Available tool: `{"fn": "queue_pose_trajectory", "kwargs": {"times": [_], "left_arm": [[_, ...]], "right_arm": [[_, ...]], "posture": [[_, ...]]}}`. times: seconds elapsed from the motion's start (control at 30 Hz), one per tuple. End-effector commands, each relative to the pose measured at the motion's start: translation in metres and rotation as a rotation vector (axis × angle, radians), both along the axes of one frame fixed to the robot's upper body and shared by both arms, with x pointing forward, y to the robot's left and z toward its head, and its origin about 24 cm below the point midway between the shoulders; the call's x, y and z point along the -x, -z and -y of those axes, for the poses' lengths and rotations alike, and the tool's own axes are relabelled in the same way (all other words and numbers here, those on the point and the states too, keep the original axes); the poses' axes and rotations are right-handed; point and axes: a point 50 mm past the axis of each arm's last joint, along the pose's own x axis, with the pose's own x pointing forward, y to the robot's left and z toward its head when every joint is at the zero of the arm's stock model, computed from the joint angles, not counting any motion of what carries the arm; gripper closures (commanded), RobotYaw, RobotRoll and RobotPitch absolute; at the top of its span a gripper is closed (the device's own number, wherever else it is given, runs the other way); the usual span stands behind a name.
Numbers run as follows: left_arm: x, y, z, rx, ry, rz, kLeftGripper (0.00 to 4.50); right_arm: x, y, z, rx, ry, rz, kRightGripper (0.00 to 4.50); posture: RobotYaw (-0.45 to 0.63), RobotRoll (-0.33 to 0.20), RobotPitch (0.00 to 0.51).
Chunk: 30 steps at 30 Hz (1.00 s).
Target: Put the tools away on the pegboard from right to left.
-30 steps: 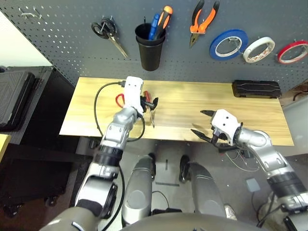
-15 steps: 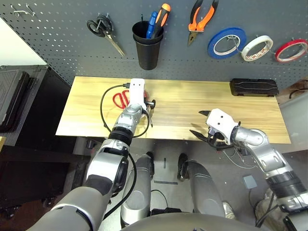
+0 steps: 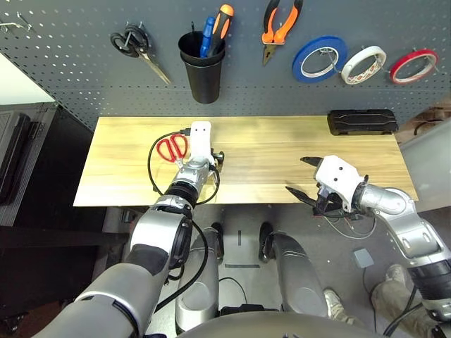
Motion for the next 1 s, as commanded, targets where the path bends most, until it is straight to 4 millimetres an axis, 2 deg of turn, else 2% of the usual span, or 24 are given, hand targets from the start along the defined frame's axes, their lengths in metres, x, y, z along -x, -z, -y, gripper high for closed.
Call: {"fn": "queue_pose_trajectory", "kwargs": {"times": [0.03, 0.07, 0.2, 0.5, 0.73, 1.0], "left_arm": [[0.006, 0.011, -0.001, -0.012, -0.014, -0.040, 3.33], [0.006, 0.011, -0.001, -0.010, -0.018, -0.037, 3.68], [0.005, 0.008, 0.000, 0.018, -0.045, -0.019, 3.70], [0.001, -0.012, 0.009, 0.149, -0.136, 0.048, 3.70], [0.022, -0.021, -0.001, 0.201, -0.236, 0.096, 3.70], [0.051, -0.048, -0.012, 0.254, -0.276, 0.216, 3.70]], "right_arm": [[0.003, 0.001, 0.003, 0.002, -0.012, -0.016, 0.00], [0.002, 0.002, 0.003, 0.003, -0.014, -0.017, 0.00], [0.000, 0.004, 0.002, 0.009, -0.027, -0.018, 0.00], [-0.010, 0.012, 0.004, 0.017, -0.050, -0.016, 0.00], [-0.021, 0.015, 0.001, 0.010, -0.081, 0.004, 0.00], [-0.035, 0.016, 0.002, 0.006, -0.097, 0.018, 0.00]], "posture": [[0.01, 0.000, 0.314], [0.01, 0.000, 0.313], [0.04, 0.000, 0.307], [0.10, 0.000, 0.297], [0.16, 0.000, 0.295], [0.22, 0.000, 0.285]]}}
